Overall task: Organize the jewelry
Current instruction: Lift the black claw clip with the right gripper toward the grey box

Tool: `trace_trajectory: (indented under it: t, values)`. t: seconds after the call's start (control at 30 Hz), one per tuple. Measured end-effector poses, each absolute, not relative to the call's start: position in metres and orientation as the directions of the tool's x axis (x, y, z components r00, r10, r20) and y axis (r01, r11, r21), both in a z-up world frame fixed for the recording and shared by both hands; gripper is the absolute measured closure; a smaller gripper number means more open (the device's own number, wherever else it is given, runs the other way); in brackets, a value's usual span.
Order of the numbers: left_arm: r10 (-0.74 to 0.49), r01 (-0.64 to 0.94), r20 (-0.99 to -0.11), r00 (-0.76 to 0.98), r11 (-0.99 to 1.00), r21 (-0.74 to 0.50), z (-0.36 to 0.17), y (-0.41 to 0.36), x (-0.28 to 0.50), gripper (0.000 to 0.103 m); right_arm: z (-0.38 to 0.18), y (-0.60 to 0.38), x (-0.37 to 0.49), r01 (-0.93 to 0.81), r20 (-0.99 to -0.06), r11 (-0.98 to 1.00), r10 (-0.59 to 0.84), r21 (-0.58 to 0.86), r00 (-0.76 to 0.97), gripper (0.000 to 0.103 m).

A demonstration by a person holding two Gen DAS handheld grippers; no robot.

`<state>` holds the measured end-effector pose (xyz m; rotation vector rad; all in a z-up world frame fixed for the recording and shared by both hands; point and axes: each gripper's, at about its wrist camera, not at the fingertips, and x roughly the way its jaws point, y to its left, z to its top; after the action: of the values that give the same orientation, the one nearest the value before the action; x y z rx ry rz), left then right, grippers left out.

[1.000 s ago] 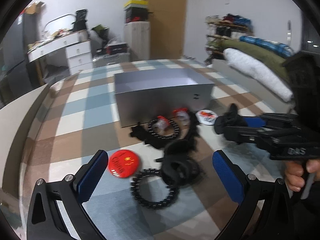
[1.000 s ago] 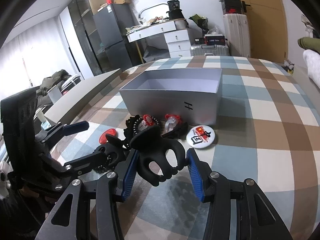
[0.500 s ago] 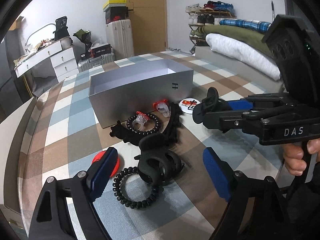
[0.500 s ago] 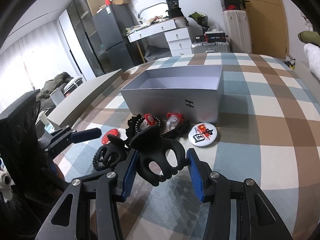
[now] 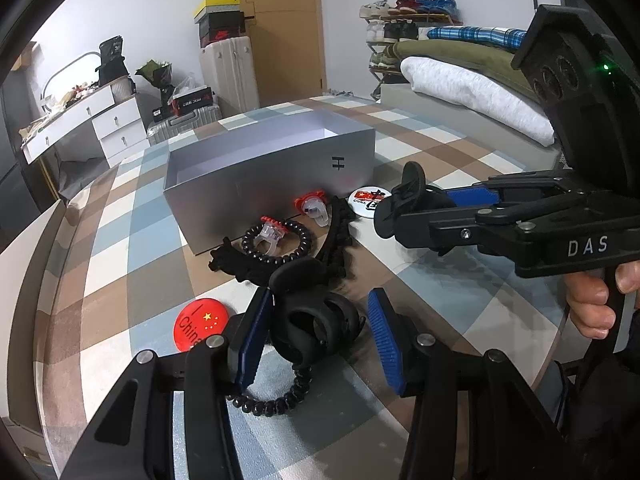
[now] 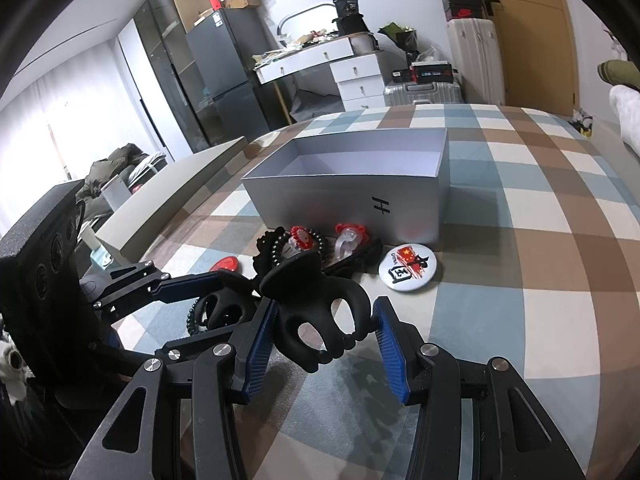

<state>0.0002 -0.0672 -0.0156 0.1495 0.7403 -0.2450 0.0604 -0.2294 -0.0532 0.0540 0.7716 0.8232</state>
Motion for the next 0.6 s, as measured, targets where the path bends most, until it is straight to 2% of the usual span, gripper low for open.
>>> trace_trajectory:
  t: [0.3,0.6]
  values:
    - [-0.122,0.253,-0.703,0.701,0.964,0.085,-0.0195,-0.0702,0.0047,0.056,-0.0528,-0.2289,0.061,-0.639,-0.598,0.693,0.68,0.334,0.424,0.055]
    - [-0.108,0.23,-0.724,0.682,0.97,0.072,-0.0227,-0.0665,0.0098,0.055,-0.0537,-0.2294,0.0613,-0.637,-0.6,0.692,0.681,0.339,0.419,0.055]
